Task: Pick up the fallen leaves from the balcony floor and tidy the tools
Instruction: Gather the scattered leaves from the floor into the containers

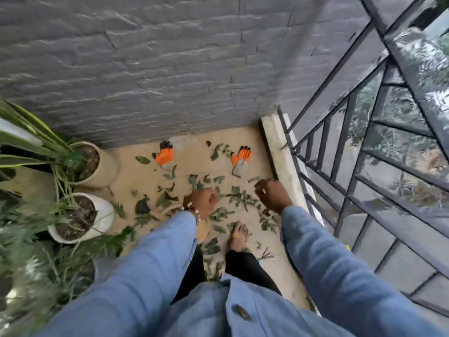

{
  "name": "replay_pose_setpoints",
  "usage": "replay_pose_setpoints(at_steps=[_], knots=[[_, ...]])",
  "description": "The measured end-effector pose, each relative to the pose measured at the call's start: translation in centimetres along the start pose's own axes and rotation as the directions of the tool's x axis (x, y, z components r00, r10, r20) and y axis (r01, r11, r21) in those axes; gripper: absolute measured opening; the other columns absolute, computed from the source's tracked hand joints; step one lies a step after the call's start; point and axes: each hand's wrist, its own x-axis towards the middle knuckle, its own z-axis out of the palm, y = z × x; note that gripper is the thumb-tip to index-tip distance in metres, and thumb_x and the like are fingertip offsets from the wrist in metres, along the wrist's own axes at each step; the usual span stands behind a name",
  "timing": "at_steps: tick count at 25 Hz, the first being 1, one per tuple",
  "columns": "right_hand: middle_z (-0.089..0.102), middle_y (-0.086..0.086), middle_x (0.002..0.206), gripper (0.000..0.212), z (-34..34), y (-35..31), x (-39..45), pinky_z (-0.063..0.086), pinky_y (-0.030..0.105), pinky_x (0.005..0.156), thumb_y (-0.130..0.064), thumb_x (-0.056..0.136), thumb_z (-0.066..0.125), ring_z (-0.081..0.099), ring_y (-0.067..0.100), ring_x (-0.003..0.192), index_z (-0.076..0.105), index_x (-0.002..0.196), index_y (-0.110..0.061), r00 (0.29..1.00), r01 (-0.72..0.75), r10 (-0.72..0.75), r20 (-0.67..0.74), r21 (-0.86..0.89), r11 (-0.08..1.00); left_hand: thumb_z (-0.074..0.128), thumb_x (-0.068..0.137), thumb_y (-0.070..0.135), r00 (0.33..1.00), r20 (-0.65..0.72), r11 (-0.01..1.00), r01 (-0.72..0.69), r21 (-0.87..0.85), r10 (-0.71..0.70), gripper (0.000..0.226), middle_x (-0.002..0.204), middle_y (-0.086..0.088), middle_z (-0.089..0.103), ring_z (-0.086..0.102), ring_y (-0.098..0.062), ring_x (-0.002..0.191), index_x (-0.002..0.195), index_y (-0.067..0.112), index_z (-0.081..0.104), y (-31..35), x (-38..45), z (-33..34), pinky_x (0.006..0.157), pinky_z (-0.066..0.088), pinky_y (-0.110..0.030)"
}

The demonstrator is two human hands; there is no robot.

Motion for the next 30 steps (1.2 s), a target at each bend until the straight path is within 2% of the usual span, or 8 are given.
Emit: replay_pose_setpoints(at_steps=[4, 7, 13, 17, 20, 23, 26, 30], knots=[[0.069, 0.019, 0.1, 0.023, -3.1, 0.4, 5.4, 0.052, 0.04, 0.081, -0.019, 0.091, 0.053, 0.063, 0.037, 0.093, 0.069, 0.098, -0.004, 0.999, -0.003, 0.002, -0.047, -0.023, 1.0, 0.051, 0.093, 0.021, 0.999, -0.028, 0.999, 0.036, 0.039, -0.035, 0.02, 0.102, -0.008, 0.071, 0.064, -0.03, 0.097, 0.102, 0.02, 0.07, 3.3, 3.6, -0.6, 0.08, 0.052, -0.033], [0.069, 0.018, 0.104, 0.023, -3.2, -0.2, 7.9, 0.05, 0.038, 0.083, -0.02, 0.09, 0.054, 0.062, 0.037, 0.096, 0.069, 0.101, -0.006, 0.999, 0.036, -0.035, 0.039, -0.045, 0.998, 0.052, 0.092, 0.019, 0.994, -0.057, 0.995, 0.094, -0.025, -0.095, 0.021, 0.1, -0.008, 0.072, 0.065, -0.029, 0.095, 0.102, 0.019, 0.07, 2.9, 6.0, -1.8, 0.08, 0.053, -0.033], [0.065, 0.014, 0.115, 0.028, -5.0, -2.3, 14.1, 0.045, 0.033, 0.09, -0.024, 0.093, 0.053, 0.059, 0.034, 0.107, 0.065, 0.115, -0.011, 0.972, 0.163, -0.123, 0.201, -0.194, 0.967, 0.051, 0.092, 0.017, 0.981, -0.109, 0.987, 0.155, -0.05, -0.16, 0.02, 0.102, -0.005, 0.07, 0.064, -0.028, 0.097, 0.104, 0.019, 0.067, -1.9, 10.6, -6.9, 0.081, 0.052, -0.038], [0.064, 0.015, 0.116, 0.027, -6.2, -4.8, 20.2, 0.047, 0.035, 0.09, -0.024, 0.092, 0.053, 0.059, 0.034, 0.108, 0.066, 0.113, -0.012, 0.948, 0.222, -0.151, 0.279, -0.242, 0.944, 0.049, 0.093, 0.02, 0.97, -0.143, 0.978, 0.188, -0.088, -0.199, 0.021, 0.102, -0.007, 0.07, 0.063, -0.031, 0.101, 0.106, 0.019, 0.066, -6.0, 12.4, -11.1, 0.088, 0.049, -0.043], [0.063, 0.015, 0.114, 0.029, -5.9, -8.5, 24.9, 0.049, 0.037, 0.089, -0.029, 0.089, 0.051, 0.059, 0.035, 0.107, 0.067, 0.109, -0.015, 0.925, 0.251, -0.153, 0.347, -0.256, 0.934, 0.049, 0.096, 0.022, 0.947, -0.171, 0.96, 0.255, -0.115, -0.272, 0.025, 0.107, -0.01, 0.07, 0.061, -0.032, 0.104, 0.115, 0.017, 0.065, -8.6, 13.5, -14.3, 0.087, 0.049, -0.04], [0.066, 0.014, 0.112, 0.031, -4.7, -13.3, 28.9, 0.049, 0.037, 0.089, -0.032, 0.089, 0.049, 0.059, 0.034, 0.106, 0.068, 0.107, -0.017, 0.9, 0.314, -0.213, 0.381, -0.226, 0.922, 0.05, 0.096, 0.029, 0.893, -0.145, 0.892, 0.386, -0.234, -0.425, 0.022, 0.106, -0.011, 0.068, 0.061, -0.034, 0.105, 0.113, 0.024, 0.063, -11.3, 14.6, -15.1, 0.089, 0.048, -0.043], [0.066, 0.013, 0.111, 0.03, -2.5, -18.2, 32.1, 0.051, 0.04, 0.088, -0.03, 0.088, 0.048, 0.06, 0.034, 0.106, 0.068, 0.105, -0.017, 0.856, 0.402, -0.285, 0.431, -0.209, 0.891, 0.051, 0.095, 0.028, 0.804, -0.104, 0.746, 0.484, -0.458, -0.585, 0.022, 0.102, -0.015, 0.069, 0.063, -0.034, 0.096, 0.111, 0.023, 0.065, -13.6, 16.0, -14.0, 0.086, 0.052, -0.044], [0.063, 0.016, 0.109, 0.024, 1.4, -22.0, 36.1, 0.048, 0.041, 0.089, -0.018, 0.091, 0.051, 0.054, 0.035, 0.108, 0.066, 0.109, -0.011, 0.765, 0.55, -0.371, 0.527, -0.234, 0.802, 0.053, 0.094, 0.023, 0.713, -0.026, 0.554, 0.521, -0.65, -0.701, 0.02, 0.108, -0.013, 0.069, 0.063, -0.033, 0.101, 0.108, 0.021, 0.068, -15.6, 17.1, -10.8, 0.087, 0.051, -0.042]])
